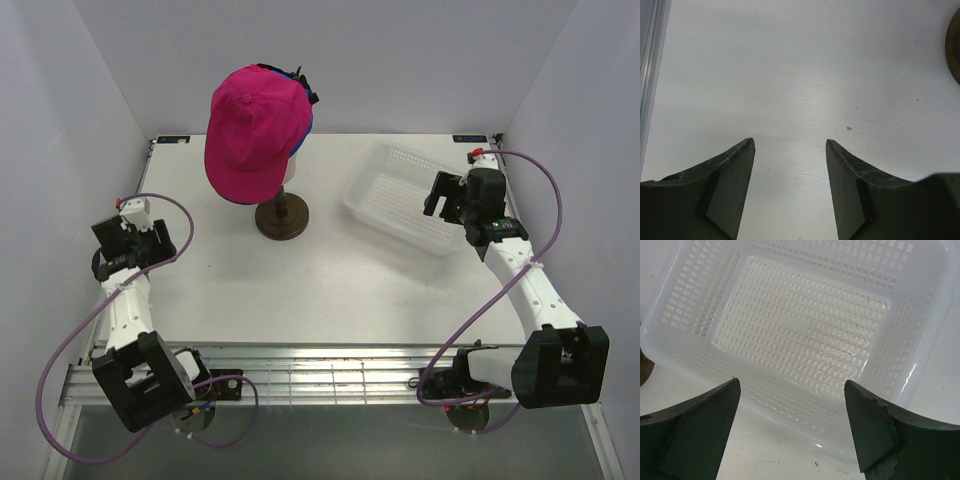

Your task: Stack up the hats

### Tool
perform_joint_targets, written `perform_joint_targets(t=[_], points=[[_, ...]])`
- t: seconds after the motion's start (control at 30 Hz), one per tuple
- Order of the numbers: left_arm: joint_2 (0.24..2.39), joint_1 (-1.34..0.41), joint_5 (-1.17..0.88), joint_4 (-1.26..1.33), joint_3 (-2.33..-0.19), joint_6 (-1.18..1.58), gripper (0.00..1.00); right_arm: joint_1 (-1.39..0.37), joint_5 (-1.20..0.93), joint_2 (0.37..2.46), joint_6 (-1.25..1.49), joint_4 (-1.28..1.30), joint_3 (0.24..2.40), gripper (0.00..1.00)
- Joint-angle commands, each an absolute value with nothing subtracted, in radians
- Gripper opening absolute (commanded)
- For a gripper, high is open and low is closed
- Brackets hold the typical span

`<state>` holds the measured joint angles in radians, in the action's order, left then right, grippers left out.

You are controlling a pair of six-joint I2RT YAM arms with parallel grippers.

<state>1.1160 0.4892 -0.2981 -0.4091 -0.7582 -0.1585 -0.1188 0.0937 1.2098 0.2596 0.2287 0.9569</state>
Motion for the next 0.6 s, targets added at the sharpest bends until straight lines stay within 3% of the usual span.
perform_joint_targets(t=[0.0,0.57], points=[[1.081,0.495,-0.325,-0.397,-0.744,-0.158,0.70,-0.118,0.081,1.184,0.270,0.190,0.959,0.89],[1.069,0.500,-0.362,-0.391,-0.733,-0.156,0.70,-0.118,0.106,1.152,0.293,0.167,0.936,0.90]])
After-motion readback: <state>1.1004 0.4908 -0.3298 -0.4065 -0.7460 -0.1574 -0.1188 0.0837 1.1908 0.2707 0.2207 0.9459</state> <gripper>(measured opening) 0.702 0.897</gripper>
